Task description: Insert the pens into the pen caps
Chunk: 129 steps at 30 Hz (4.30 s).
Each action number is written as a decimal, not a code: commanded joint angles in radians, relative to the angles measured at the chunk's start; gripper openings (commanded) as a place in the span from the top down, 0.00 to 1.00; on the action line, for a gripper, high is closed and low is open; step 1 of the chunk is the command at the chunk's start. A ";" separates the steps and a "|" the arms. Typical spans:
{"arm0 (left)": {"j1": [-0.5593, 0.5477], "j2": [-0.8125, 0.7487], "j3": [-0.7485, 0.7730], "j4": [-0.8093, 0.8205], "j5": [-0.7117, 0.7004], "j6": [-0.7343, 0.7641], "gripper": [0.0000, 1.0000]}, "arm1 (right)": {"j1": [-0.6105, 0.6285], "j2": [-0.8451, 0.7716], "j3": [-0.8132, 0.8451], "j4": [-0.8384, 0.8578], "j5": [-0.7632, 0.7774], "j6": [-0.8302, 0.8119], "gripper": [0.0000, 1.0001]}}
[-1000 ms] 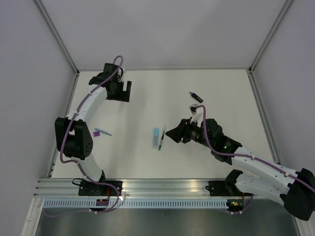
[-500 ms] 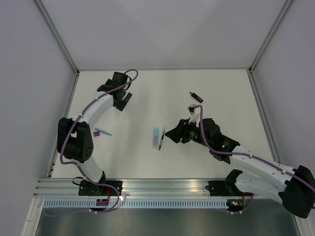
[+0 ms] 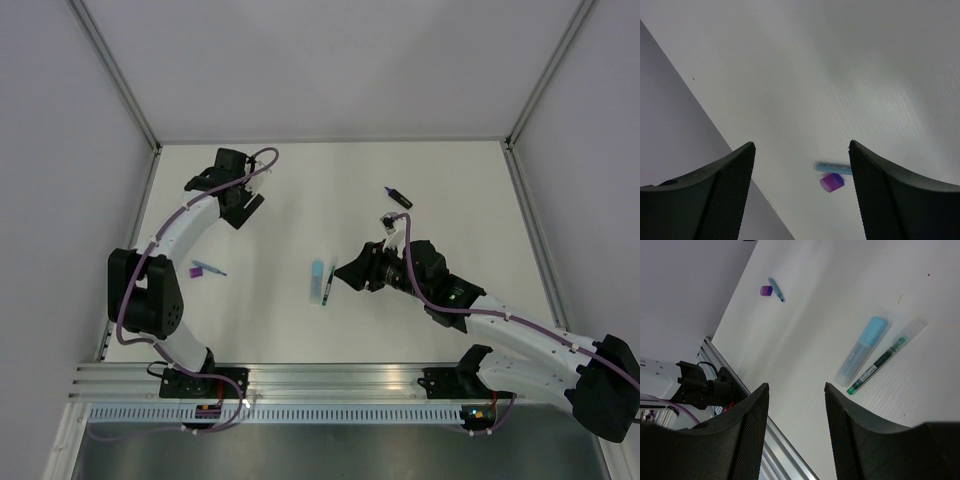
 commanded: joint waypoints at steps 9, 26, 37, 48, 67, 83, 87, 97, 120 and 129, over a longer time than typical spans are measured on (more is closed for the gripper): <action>0.037 0.138 0.033 -0.317 0.239 0.408 0.32 | 0.005 -0.016 0.022 0.014 0.013 -0.010 0.45; 0.038 0.256 -0.022 -0.438 0.080 0.444 0.34 | 0.008 -0.045 0.023 0.001 0.014 -0.013 0.46; 0.049 0.258 -0.085 -0.377 0.043 0.459 0.37 | 0.008 -0.065 0.026 -0.018 0.033 -0.027 0.46; 0.051 0.295 -0.119 -0.300 0.054 0.462 0.41 | 0.007 -0.079 0.025 -0.018 0.031 -0.023 0.45; 0.017 0.399 0.082 -0.265 0.285 0.361 0.87 | 0.007 -0.048 0.020 0.007 0.010 -0.007 0.45; -0.026 0.408 0.238 -0.210 0.468 0.032 0.66 | 0.007 -0.033 0.022 0.001 0.031 -0.020 0.45; -0.024 0.402 0.183 -0.190 0.460 0.055 0.59 | 0.007 -0.033 0.023 -0.003 0.031 -0.021 0.45; -0.024 0.436 0.148 -0.150 0.390 0.034 0.55 | 0.007 -0.040 0.023 -0.003 0.027 -0.020 0.45; 0.006 0.385 -0.036 -0.096 0.373 0.028 0.88 | 0.007 -0.051 0.022 -0.012 0.047 -0.020 0.46; -0.012 0.261 0.097 -0.089 0.775 -0.130 0.98 | 0.007 -0.085 0.019 -0.019 0.114 -0.056 0.45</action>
